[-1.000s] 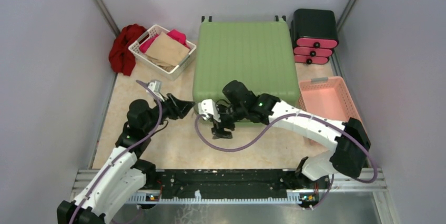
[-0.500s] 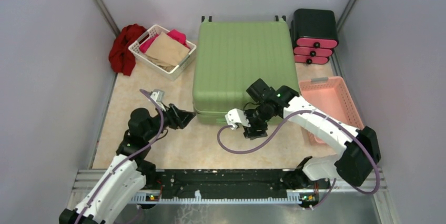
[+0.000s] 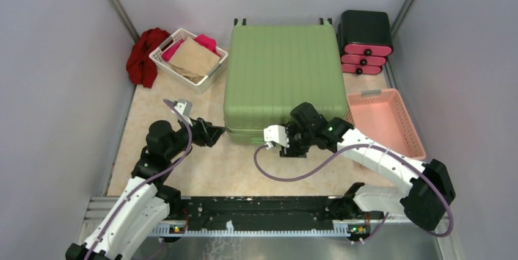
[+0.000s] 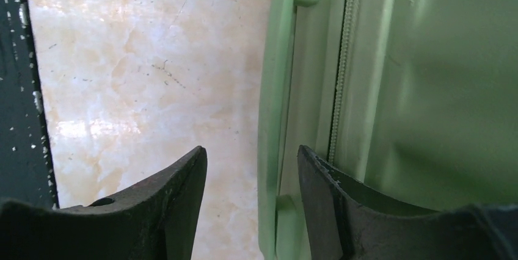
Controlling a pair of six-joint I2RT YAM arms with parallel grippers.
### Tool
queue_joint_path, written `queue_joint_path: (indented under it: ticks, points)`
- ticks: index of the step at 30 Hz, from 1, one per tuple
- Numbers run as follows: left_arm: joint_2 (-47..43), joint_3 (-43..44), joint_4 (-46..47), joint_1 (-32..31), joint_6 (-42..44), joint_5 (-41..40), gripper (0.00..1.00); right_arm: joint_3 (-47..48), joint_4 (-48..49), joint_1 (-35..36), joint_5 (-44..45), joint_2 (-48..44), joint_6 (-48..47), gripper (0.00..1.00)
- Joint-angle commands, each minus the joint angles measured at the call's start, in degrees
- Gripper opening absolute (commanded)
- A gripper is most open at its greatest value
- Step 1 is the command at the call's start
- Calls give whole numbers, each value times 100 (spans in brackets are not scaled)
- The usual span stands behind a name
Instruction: Open, take out, and arrange the luggage
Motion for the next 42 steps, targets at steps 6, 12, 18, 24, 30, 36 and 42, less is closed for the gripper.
queue_joint_path:
  ticks: [6,12,18,24,30,36,42]
  points:
    - [-235,-254,652,-36,156,15,76,-681,1463,657,1476,-233,411,54]
    - [-400,-379,840,-47,719,128,76,-853,1723,657,1683,-131,336,49]
    - [-328,-226,836,-42,1427,493,77,-1024,1853,640,1622,72,181,44]
    - [-10,-203,853,-43,1531,1059,78,-948,1642,397,1364,126,20,27]
    - [349,-176,819,-44,1366,1451,76,-757,1170,-310,915,-208,-344,1]
    - [695,-137,859,-46,1618,2752,72,-588,519,-787,459,-568,-915,0]
    - [955,-413,1528,-50,919,3122,67,-604,-33,-1117,146,-692,-1655,0]
